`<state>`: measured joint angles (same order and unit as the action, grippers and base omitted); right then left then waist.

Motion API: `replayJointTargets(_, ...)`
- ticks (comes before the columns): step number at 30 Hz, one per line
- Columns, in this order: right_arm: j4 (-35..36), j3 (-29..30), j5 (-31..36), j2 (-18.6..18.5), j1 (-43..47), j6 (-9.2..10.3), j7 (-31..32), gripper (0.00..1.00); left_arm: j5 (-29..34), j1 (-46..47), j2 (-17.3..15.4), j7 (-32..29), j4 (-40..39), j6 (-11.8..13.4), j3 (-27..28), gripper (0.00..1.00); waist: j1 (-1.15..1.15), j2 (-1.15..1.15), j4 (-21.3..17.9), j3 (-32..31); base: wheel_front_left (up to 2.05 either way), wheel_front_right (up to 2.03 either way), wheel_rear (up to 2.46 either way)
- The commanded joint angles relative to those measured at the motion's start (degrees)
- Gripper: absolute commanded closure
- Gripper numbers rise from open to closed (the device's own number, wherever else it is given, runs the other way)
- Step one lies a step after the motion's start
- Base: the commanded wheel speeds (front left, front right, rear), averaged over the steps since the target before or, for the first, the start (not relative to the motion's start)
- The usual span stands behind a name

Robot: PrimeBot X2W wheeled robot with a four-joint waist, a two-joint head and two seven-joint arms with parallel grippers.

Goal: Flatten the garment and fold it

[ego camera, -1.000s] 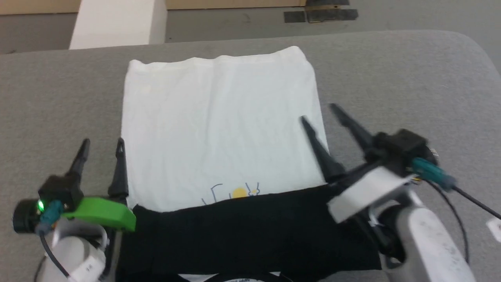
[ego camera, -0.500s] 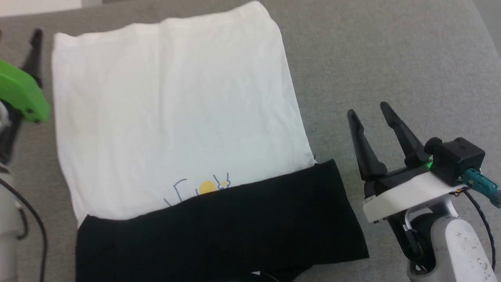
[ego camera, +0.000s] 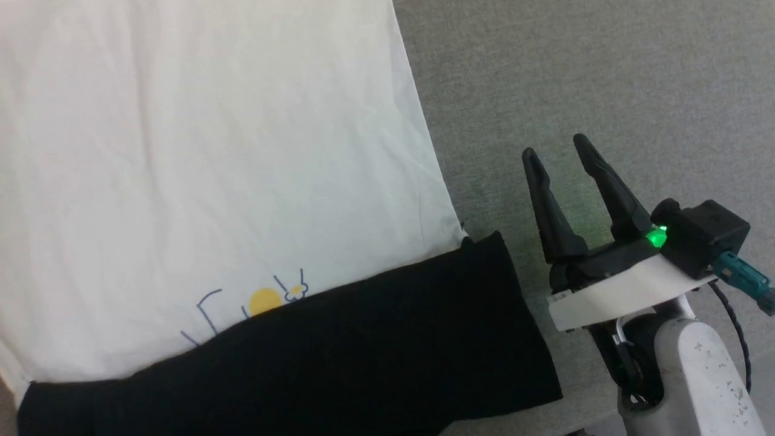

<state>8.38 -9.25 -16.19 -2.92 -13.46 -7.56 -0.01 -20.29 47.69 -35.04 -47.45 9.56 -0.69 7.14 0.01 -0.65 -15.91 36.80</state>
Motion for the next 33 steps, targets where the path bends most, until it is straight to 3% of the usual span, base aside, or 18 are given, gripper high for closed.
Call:
replayJointTargets(1, -0.2, -0.3, -0.4, 0.0, -1.2, 0.08, -0.5, 0.0, 0.3, 1.0, -0.8, -1.4, -0.3, 1.1, 0.4, 0.0, -0.01, 0.65, -2.5, 3.3, 0.0, 0.0, 0.0)
replayJointTargets(6, -0.6, -0.8, -0.3, 0.0, -2.2, 0.08, -0.5, 0.0, 1.7, 0.4, -2.1, -3.9, -1.1, 3.1, 0.5, 0.0, -0.01, 0.65, -2.4, 3.9, 0.0, 0.0, 0.0)
replayJointTargets(7, -0.7, -0.9, -0.1, 0.0, -2.4, 0.08, -0.4, 0.0, 2.1, 0.1, -2.4, -4.4, -1.2, 3.3, 0.3, 0.24, -0.01, 0.65, -2.2, 4.0, 0.0, 0.0, 0.0)
replayJointTargets(9, -0.7, -1.0, 0.4, 0.0, -2.9, 0.08, 0.0, 0.0, 2.2, -0.1, -2.7, -4.6, -1.6, 3.1, 0.0, 0.96, -0.01, 0.65, -1.9, 3.9, 0.0, 0.0, 0.0)
replayJointTargets(10, -0.7, -1.0, 0.6, 0.0, -3.1, 0.08, 0.2, 0.0, 1.9, -0.1, -2.6, -4.4, -1.9, 2.5, -0.3, 1.0, -0.01, 0.65, -1.7, 3.9, 0.0, 0.0, 0.0)
replayJointTargets(15, -0.1, -1.2, 3.1, 0.0, -7.7, 0.08, 1.6, 0.0, 1.4, 0.8, -2.3, -1.7, -1.6, 0.4, -1.8, 1.0, -0.01, 0.65, 0.1, 3.7, 0.0, 0.0, 0.0)
replayJointTargets(21, -2.5, -2.0, 4.3, 0.0, -21.6, 0.08, 4.5, 0.0, 0.2, 3.2, -0.2, 1.8, 0.1, -1.3, -3.6, 1.0, -0.01, 0.65, 2.9, 4.1, 0.0, 0.0, 0.0)
replayJointTargets(25, -9.2, -2.8, 2.6, 0.0, -32.4, 0.08, 8.3, 0.0, -0.1, 5.3, 0.9, 3.8, 0.8, -2.2, -5.1, 1.0, -0.01, 0.65, 5.0, 4.8, 0.0, 0.0, 0.0)
replayJointTargets(33, -29.7, -3.6, -1.7, 0.0, -50.2, 0.08, 19.9, 0.0, -0.3, 8.6, 3.5, 7.1, 1.9, -3.4, -8.3, 1.0, -0.01, 0.65, 9.2, 6.3, 0.0, 0.0, 0.0)
